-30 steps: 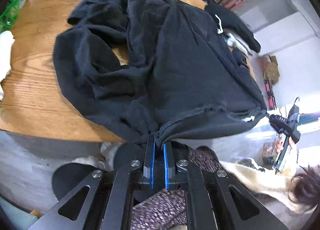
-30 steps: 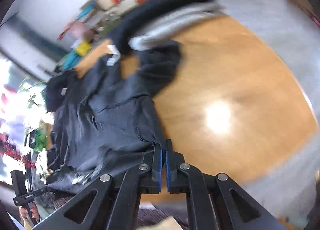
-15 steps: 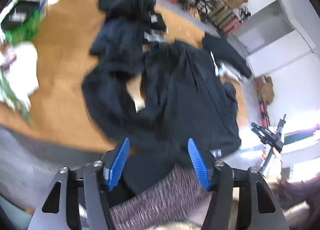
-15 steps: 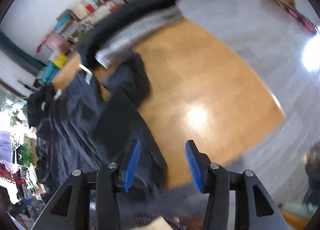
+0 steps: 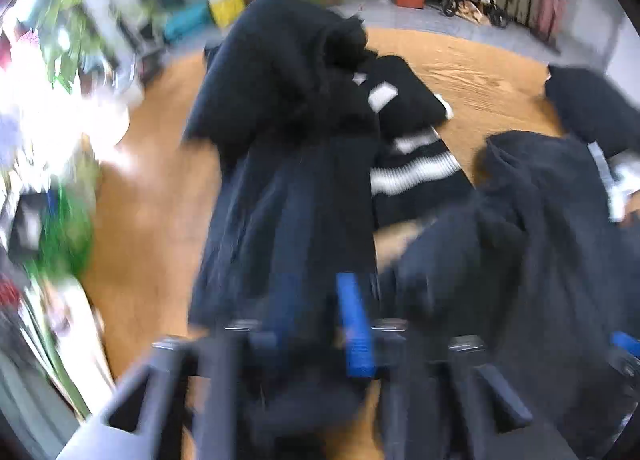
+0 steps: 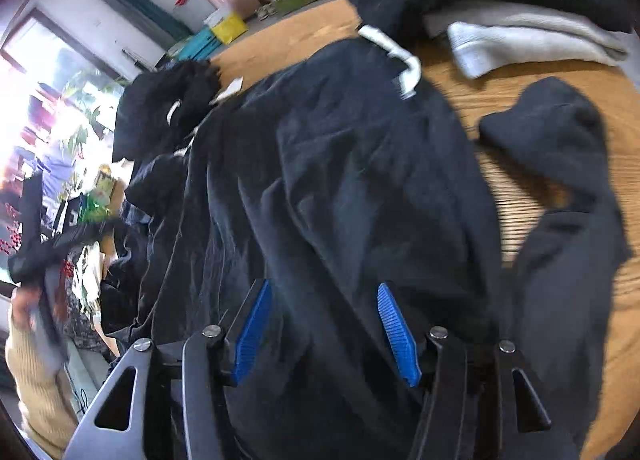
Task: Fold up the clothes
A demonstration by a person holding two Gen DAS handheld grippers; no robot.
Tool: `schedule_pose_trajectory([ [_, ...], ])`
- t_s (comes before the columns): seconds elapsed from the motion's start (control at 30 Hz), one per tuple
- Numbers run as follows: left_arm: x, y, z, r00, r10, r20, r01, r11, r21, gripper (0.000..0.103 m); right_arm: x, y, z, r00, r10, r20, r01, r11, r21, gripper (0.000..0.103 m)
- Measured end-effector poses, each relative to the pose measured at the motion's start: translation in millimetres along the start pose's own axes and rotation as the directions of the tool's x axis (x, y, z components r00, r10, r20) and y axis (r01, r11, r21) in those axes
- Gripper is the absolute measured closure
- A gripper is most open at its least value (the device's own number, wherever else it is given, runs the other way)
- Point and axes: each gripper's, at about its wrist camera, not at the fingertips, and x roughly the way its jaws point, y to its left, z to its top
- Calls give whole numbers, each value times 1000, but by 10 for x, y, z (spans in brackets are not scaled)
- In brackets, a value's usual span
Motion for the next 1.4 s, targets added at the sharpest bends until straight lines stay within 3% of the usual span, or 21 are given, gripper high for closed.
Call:
schedule_pose_trajectory([
  [0.1,307,-80,220,989,-126,-73,124,992,-31,100,95,10,8,999,-34,-6,34,999,-2,41],
  [0.27,573,-91,476,991,-109,-78,106,994,-38,100,116,-7,50,994,-105,-5,104,993,-45,40],
  [0.53,826,352,815,977,-208,-55,195,965,-174,100,203,187,35,986,-164,-3,162,978,-134,15],
  [0.67,955,607,980,987,-158,-13,151,962,-228,100,247,268,22,979,-202,6,201,965,-169,14],
  [0.83,1125,1055,1186,999,-44,-21,35,952,-303,100,172,145,54,991,-134,1,134,985,-112,15],
  [0.97,1178,1474,1147,1000,6,-26,-15,926,-378,100,152,95,73,994,-111,3,111,990,-92,14],
  [1.0,1163,1533,1097,1000,-7,-23,-3,921,-389,100,156,101,71,994,-113,5,113,989,-98,13],
  [1.07,1069,1512,967,996,-81,-31,65,937,-343,100,176,127,66,993,-120,9,120,986,-113,10],
  [1.13,881,1327,820,987,-157,-34,145,962,-233,99,206,169,63,991,-137,12,137,981,-134,8],
  [1.23,580,953,559,957,-280,-74,276,960,-51,87,240,220,48,987,-161,16,161,974,-159,8],
  [1.3,554,764,381,931,-323,-171,326,945,-14,52,266,225,68,987,-158,17,158,975,-156,8],
  [1.4,606,699,266,908,-348,-233,342,937,-63,47,219,170,58,991,-133,21,135,982,-129,10],
])
